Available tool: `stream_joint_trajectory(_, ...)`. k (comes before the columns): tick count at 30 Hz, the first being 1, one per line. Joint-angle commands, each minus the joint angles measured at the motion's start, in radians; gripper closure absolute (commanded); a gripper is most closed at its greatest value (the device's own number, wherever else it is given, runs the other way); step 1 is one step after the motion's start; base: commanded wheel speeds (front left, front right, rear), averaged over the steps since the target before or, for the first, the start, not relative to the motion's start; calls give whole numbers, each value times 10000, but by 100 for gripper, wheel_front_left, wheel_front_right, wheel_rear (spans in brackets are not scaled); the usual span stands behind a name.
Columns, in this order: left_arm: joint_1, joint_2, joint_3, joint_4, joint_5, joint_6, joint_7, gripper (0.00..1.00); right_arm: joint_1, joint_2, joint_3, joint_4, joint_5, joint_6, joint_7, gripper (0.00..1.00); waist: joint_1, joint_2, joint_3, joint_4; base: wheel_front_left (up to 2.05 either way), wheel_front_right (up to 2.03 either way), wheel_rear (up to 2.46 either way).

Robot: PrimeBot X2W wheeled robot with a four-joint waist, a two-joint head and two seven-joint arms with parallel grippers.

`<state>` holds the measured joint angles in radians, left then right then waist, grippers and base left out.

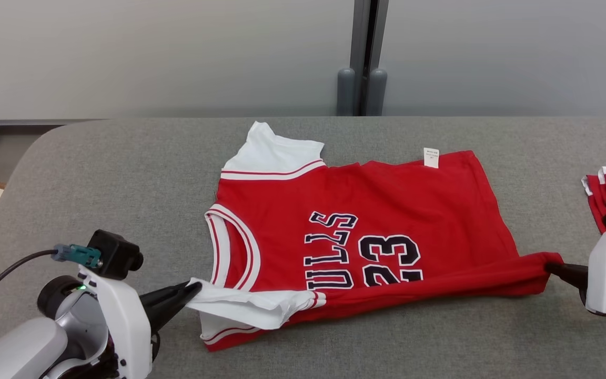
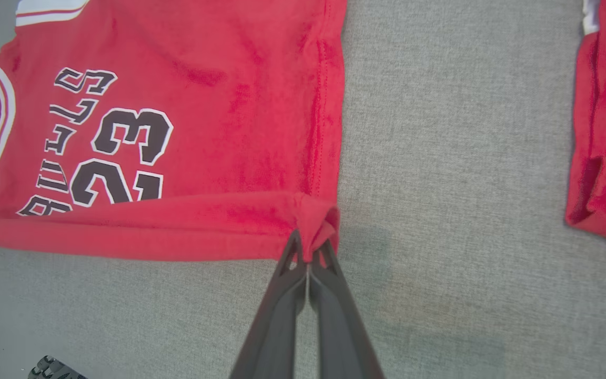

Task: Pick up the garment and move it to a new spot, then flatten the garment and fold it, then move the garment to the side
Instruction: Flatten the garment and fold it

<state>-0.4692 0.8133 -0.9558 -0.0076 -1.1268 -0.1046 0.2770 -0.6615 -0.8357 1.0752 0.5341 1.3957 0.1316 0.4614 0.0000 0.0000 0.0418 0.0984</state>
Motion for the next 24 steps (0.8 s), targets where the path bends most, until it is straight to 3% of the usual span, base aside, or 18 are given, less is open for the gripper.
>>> stream_joint_trajectory(1,-103,-157,40,90,-122,-52,-97,100,-105,63,-56,68,-63,-16,-75,100,0,0,143,-24,0,0,0)
stream_joint_trajectory(16,-1928,-1098,-316,2391,751,-274,-702,100,-989,1008,-289,723,-801,-16,14,100,0,0,1231,-241,0,0,0)
stream_joint_trajectory(17,-2040,-1185,-399,2527,808,-277,-763,100,-1022,1065,-310,800,-833,-16,-28,80,0,0,1268,-255,0,0,0)
stream_joint_trajectory(18,-2109,-1269,-485,2645,839,-278,-818,100,-1056,1118,-335,869,-916,-16,-139,25,0,0,1299,-271,0,0,0)
stream_joint_trajectory(19,-2177,-1329,-575,2795,878,-279,-860,100,-1089,1178,-372,961,-985,-16,-284,0,0,0,1325,-285,0,0,0)
stream_joint_trajectory(20,-2307,-1459,-793,3056,933,-270,-937,0,-1094,1361,-482,1191,-963,-16,-446,0,0,0,1355,-316,0,0,0)
stream_joint_trajectory(24,-2504,-1761,-770,3758,1091,-260,-1712,0,-1073,1557,-652,1278,-1027,-8,-907,0,0,0,1358,-362,0,0,0)
